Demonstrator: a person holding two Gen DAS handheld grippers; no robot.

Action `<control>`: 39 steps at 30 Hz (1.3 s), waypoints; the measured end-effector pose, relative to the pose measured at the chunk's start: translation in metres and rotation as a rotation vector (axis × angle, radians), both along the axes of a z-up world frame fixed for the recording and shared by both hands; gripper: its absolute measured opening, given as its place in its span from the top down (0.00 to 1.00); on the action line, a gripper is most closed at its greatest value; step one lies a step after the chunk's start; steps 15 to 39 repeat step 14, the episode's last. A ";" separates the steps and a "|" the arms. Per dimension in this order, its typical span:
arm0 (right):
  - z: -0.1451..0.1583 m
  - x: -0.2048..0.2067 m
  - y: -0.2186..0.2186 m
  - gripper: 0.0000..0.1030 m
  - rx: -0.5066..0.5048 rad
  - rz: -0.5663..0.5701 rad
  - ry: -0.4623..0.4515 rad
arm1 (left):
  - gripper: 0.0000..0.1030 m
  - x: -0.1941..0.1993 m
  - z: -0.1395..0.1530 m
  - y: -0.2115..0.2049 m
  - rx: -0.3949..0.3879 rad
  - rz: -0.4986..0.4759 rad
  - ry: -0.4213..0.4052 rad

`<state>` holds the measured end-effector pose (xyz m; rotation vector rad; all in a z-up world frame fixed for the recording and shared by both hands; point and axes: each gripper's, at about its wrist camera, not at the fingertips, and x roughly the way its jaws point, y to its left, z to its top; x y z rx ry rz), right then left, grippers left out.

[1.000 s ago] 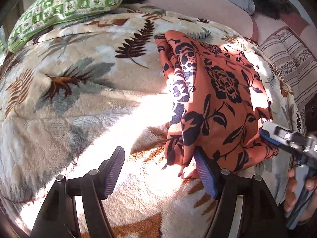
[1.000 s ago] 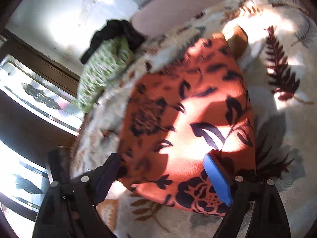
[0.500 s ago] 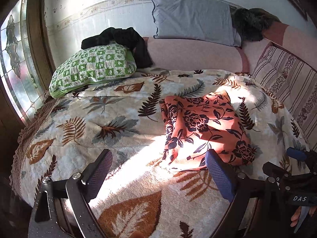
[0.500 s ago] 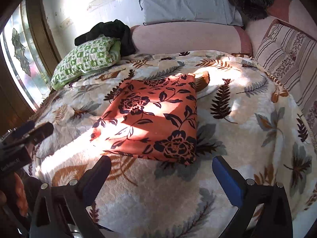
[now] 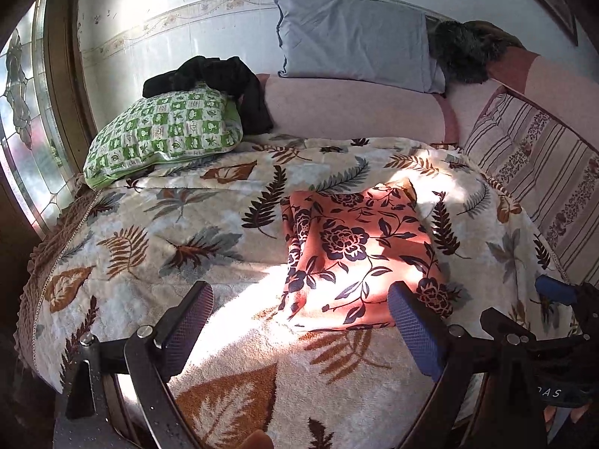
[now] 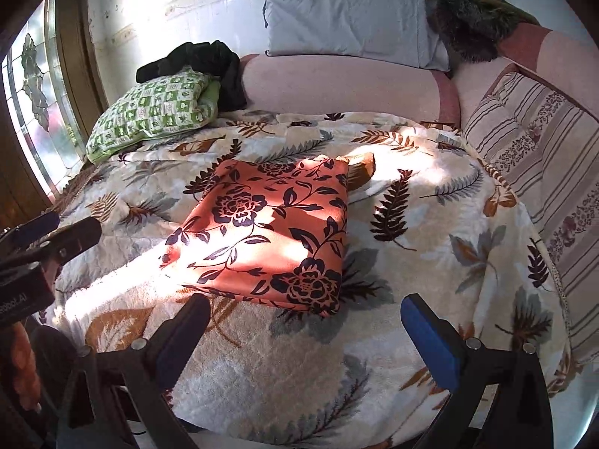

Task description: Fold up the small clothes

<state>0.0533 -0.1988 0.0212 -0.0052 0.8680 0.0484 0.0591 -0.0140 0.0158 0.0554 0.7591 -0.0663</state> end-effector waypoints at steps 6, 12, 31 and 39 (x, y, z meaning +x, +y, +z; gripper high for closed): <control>0.000 0.009 0.003 0.00 0.004 0.016 0.006 | 0.08 0.011 -0.001 -0.009 0.017 -0.014 0.026; -0.003 0.018 0.000 0.00 0.016 0.013 0.014 | 0.08 0.025 -0.003 -0.017 -0.008 -0.049 0.023; -0.005 0.023 -0.002 0.00 0.010 0.010 0.023 | 0.08 0.033 -0.005 -0.019 0.001 -0.051 0.040; -0.005 0.023 -0.002 0.00 0.010 0.010 0.023 | 0.08 0.033 -0.005 -0.019 0.001 -0.051 0.040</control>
